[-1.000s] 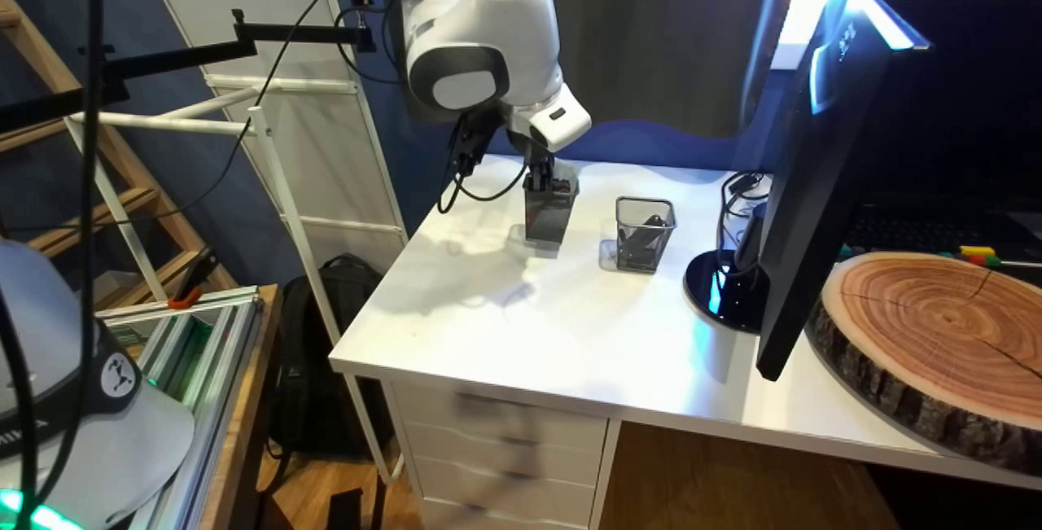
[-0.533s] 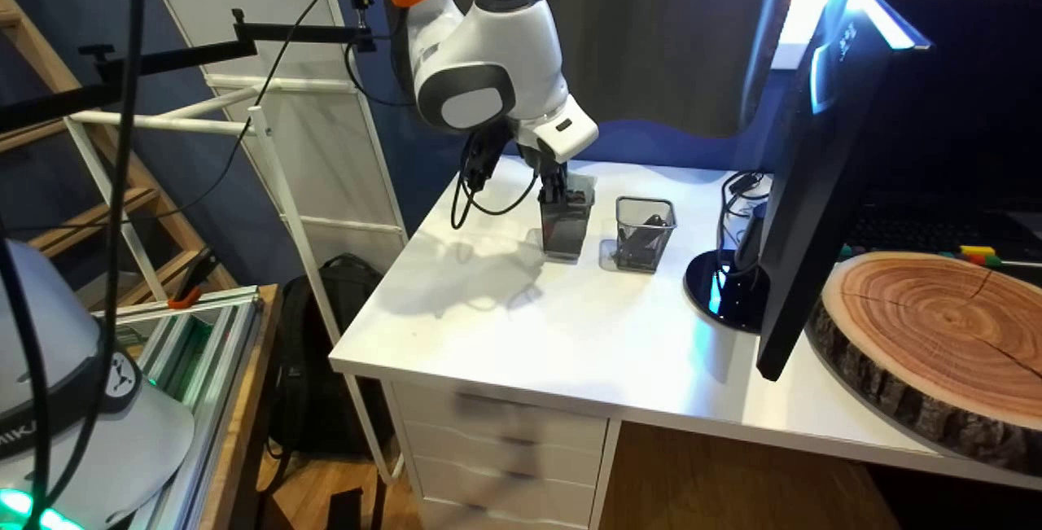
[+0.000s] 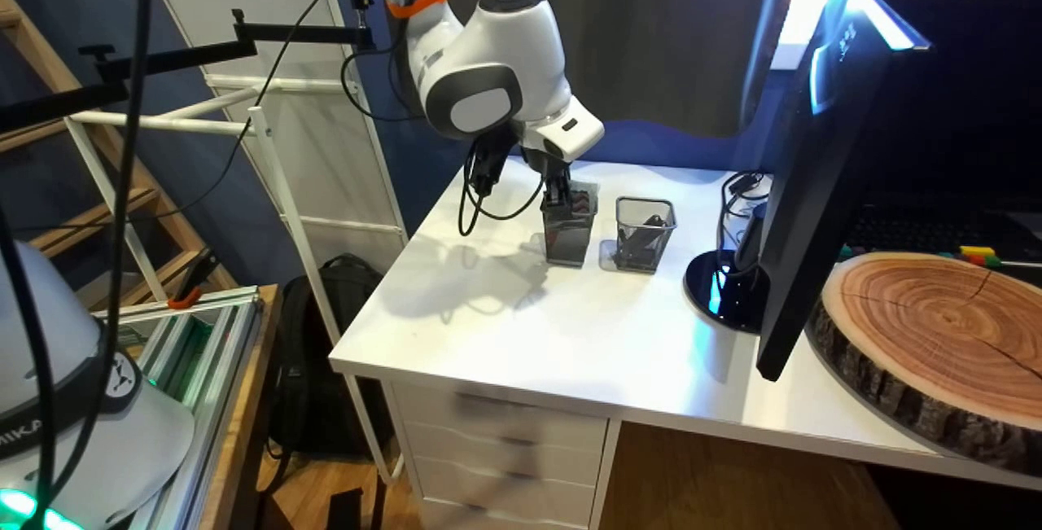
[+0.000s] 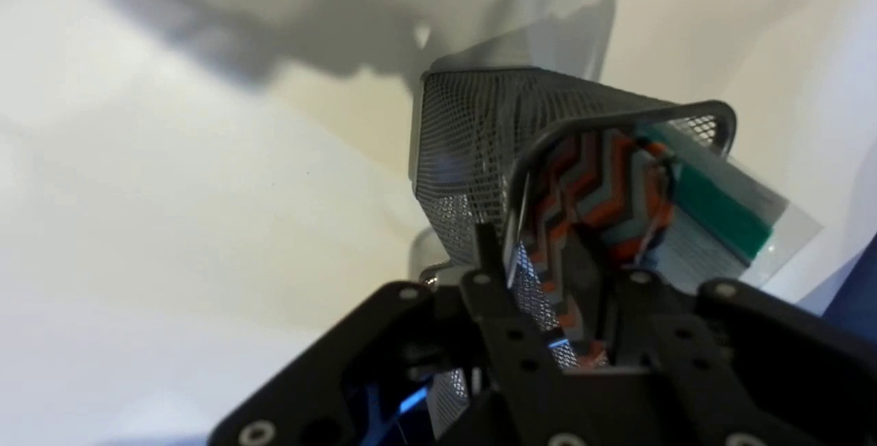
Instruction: Move the basket on the left forwards.
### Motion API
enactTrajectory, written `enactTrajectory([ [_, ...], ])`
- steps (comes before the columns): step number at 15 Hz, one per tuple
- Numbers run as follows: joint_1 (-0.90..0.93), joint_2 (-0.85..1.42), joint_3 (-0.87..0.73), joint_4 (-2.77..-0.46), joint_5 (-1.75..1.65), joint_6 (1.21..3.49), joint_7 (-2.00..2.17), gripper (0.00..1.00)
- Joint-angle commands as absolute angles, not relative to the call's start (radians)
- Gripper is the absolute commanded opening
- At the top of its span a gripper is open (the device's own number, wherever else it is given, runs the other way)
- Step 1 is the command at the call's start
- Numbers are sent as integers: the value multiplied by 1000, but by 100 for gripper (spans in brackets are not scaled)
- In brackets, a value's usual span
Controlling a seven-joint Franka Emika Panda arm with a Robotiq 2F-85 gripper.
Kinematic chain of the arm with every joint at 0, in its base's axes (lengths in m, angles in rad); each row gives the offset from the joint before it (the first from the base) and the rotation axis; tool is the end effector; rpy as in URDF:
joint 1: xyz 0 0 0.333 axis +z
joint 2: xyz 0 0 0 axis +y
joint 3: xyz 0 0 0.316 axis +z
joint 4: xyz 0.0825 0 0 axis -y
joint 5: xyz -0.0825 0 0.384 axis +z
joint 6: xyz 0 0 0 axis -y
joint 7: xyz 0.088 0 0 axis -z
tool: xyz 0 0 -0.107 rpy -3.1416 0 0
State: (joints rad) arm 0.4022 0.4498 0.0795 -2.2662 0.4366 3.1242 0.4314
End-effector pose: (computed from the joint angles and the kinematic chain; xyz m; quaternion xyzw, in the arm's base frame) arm 0.5141 0.2279 0.1989 -0.9593 0.1943 -0.1471 0.1429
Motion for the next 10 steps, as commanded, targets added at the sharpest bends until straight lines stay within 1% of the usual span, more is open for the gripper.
enactTrajectory([
  [1, 594, 411, -151, -2288, 352, 2994, 538, 62],
  [2, 630, 420, -194, -2279, 329, 2990, 561, 70],
  [4, 615, 440, -178, -2262, 268, 3062, 593, 83],
  [6, 573, 450, -122, -2244, 240, 3149, 511, 97],
  [7, 546, 449, -88, -2238, 228, 3157, 457, 100],
  [10, 467, 437, 5, -2238, 187, 3184, 325, 100],
])
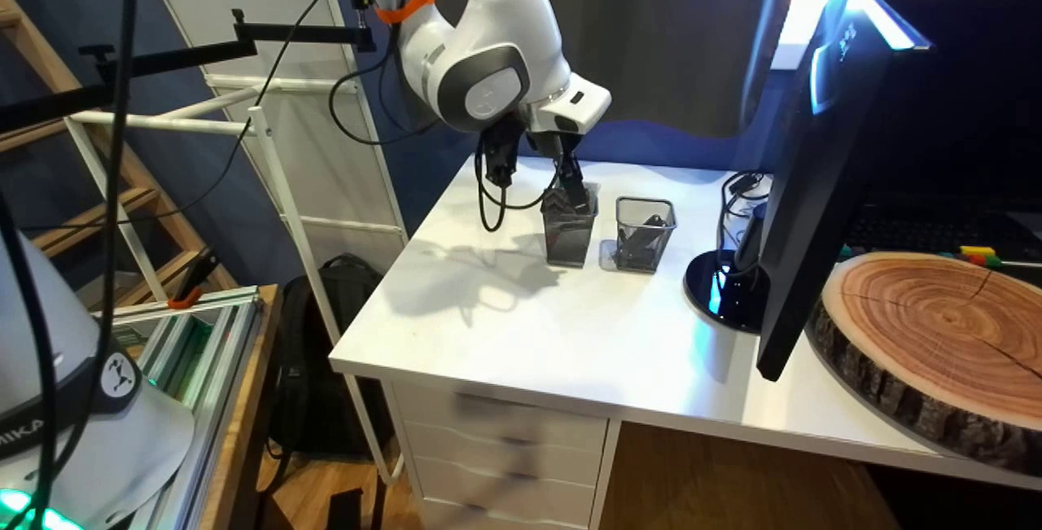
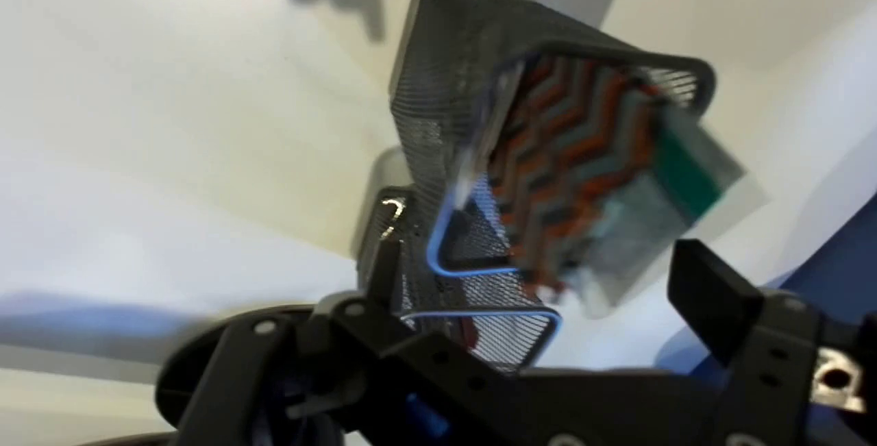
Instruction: Move the basket on the left forwards.
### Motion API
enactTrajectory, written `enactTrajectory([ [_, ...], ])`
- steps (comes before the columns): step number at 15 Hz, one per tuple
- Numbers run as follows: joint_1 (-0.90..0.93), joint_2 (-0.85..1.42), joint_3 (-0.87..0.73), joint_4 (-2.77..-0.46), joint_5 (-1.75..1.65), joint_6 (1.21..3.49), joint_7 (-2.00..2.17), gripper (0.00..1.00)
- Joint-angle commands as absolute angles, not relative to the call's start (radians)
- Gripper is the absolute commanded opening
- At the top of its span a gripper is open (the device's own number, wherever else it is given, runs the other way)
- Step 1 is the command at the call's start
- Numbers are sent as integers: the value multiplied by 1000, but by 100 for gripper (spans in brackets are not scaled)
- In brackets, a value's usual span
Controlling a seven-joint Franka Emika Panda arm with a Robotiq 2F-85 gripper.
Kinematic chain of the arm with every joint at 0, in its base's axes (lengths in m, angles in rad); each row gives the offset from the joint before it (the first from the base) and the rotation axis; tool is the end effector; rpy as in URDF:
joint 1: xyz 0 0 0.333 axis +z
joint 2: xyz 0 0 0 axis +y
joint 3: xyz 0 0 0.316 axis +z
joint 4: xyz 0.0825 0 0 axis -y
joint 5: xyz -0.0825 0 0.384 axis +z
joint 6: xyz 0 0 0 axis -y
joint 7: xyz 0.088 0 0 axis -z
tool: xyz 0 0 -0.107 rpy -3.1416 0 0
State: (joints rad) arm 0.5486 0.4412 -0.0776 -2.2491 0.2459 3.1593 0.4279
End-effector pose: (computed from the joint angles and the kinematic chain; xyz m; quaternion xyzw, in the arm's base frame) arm 0.5230 0.2423 0.2185 -0.9681 0.0915 -0.2050 0.1115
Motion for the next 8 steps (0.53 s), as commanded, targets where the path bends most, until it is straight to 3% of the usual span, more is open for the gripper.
enactTrajectory([
  [1, 441, 438, 33, -2235, 171, 3202, 284, 100],
  [6, 305, 487, 173, -2198, 74, 3265, 104, 100],
  [8, 333, 462, 148, -2222, 107, 3251, 140, 100],
])
